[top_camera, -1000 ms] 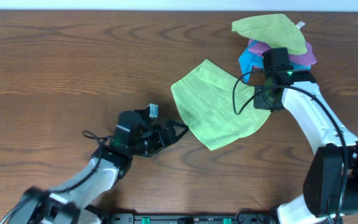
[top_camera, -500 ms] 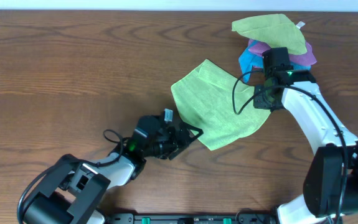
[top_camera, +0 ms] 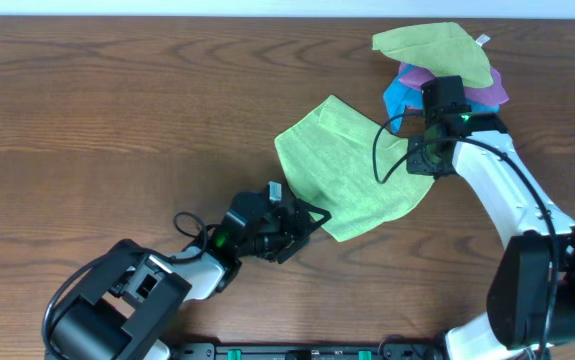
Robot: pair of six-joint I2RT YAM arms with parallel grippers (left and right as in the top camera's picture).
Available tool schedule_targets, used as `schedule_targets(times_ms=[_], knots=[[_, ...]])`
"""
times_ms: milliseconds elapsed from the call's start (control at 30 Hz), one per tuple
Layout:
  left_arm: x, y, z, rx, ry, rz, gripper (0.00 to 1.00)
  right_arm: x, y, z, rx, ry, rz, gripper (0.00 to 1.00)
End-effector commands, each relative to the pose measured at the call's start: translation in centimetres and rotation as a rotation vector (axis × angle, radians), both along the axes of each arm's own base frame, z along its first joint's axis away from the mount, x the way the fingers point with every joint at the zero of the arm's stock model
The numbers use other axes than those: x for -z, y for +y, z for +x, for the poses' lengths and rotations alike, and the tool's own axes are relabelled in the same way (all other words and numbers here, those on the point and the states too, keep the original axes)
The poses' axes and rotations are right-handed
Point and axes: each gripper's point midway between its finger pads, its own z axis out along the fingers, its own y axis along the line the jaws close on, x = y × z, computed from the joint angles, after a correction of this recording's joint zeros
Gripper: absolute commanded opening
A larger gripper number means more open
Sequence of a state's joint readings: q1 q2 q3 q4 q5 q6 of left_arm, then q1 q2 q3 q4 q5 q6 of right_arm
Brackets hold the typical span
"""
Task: Fold the cloth
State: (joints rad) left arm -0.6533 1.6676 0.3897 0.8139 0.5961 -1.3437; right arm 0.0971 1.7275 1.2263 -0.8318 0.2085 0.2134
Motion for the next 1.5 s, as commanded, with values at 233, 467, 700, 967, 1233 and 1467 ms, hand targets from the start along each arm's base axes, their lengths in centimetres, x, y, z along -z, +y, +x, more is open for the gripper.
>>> schedule_targets(times_ms=[233, 467, 700, 967, 1233, 1467], knots=[[0.1, -1.0, 0.3, -0.06, 0.008, 0.016, 0.95, 0.5, -0.1, -0.2, 0.021, 0.009, 0.008, 0.02], [0.1, -2.4, 1.1, -0.07, -0.003, 0.019, 0.96, 0.5, 0.3, -0.2, 0.016, 0.011, 0.03, 0.01], [0.2, -4.4, 2.1, -0.027, 0.009, -0.003, 0.96, 0.6, 0.4, -0.2, 0.014, 0.011, 0.036, 0.01], [0.5, -5.5, 1.8, -0.007, 0.043, -0.015, 0.96, 0.5, 0.4, -0.2, 0.014, 0.009, 0.036, 0.01], [-0.1, -6.2, 0.2, 0.089, 0.059, -0.054, 0.95, 0.5, 0.4, -0.1, 0.014, 0.008, 0.036, 0.02], [-0.2, -6.1, 0.1, 0.106, 0.048, -0.056, 0.96, 0.5, 0.4, 0.0, 0.014, 0.005, 0.037, 0.01]])
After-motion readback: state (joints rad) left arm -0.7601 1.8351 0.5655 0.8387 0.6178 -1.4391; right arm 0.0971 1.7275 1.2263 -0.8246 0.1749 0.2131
